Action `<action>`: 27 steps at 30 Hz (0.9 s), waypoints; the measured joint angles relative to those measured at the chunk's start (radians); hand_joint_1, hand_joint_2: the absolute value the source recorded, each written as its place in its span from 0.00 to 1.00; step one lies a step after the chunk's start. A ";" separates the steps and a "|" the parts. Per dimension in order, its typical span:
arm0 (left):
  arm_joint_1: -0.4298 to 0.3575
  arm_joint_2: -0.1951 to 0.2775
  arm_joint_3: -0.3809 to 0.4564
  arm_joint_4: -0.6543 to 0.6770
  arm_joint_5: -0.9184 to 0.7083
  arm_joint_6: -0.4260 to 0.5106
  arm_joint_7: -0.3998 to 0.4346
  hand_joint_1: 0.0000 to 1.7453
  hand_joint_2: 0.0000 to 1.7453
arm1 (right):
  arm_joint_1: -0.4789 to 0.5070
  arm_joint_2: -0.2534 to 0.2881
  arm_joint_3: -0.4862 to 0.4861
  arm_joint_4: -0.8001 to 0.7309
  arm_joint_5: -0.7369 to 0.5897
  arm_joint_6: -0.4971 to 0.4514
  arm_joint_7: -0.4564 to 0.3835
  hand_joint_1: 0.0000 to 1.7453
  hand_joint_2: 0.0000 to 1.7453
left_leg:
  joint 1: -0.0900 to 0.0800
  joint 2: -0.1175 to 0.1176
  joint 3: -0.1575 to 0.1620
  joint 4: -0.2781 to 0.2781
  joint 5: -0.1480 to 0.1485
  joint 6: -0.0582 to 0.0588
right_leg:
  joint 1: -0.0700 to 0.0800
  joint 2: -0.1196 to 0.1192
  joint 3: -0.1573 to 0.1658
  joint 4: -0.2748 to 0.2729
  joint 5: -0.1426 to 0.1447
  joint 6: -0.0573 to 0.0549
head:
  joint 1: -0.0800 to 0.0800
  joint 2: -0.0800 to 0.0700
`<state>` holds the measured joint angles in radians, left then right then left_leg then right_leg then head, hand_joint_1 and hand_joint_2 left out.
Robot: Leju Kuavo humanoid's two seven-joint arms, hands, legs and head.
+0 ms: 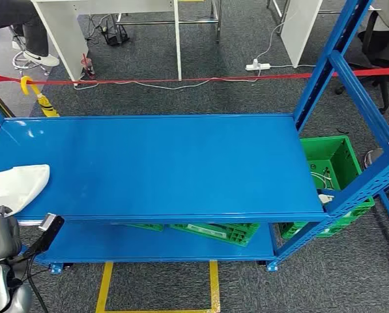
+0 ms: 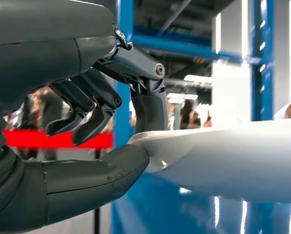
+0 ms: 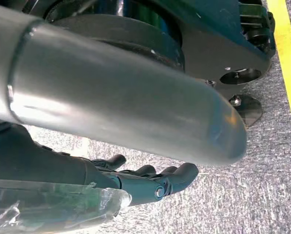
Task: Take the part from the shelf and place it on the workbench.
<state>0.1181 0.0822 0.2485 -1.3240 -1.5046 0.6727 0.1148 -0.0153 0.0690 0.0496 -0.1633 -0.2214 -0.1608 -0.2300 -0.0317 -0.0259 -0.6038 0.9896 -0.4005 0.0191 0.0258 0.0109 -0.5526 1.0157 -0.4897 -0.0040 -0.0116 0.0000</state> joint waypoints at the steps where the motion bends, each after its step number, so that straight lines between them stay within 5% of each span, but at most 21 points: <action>1: 0.000 0.004 -0.003 -0.004 -0.005 -0.001 0.003 1.00 1.00 | 0.000 0.000 0.000 0.000 0.001 0.000 0.000 0.00 0.00 | 0.000 0.000 0.000 0.000 0.000 0.000 | 0.000 0.000 0.000 0.000 0.000 0.000 | 0.000 0.000; 27: -0.062 0.198 -0.170 -0.120 -0.024 -0.040 0.098 1.00 1.00 | -0.001 0.000 0.000 -0.001 0.016 0.008 0.000 0.00 0.00 | 0.000 0.000 0.000 0.000 0.000 0.000 | 0.000 0.000 0.000 0.000 0.000 0.000 | 0.000 0.000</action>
<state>0.0559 0.2800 0.0785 -1.4442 -1.5282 0.6324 0.2125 -0.0167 0.0690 0.0496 -0.1643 -0.2054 -0.1533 -0.2305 -0.0316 -0.0259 -0.6038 0.9896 -0.4003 0.0188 0.0258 0.0110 -0.5527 1.0157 -0.4898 -0.0042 -0.0114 0.0000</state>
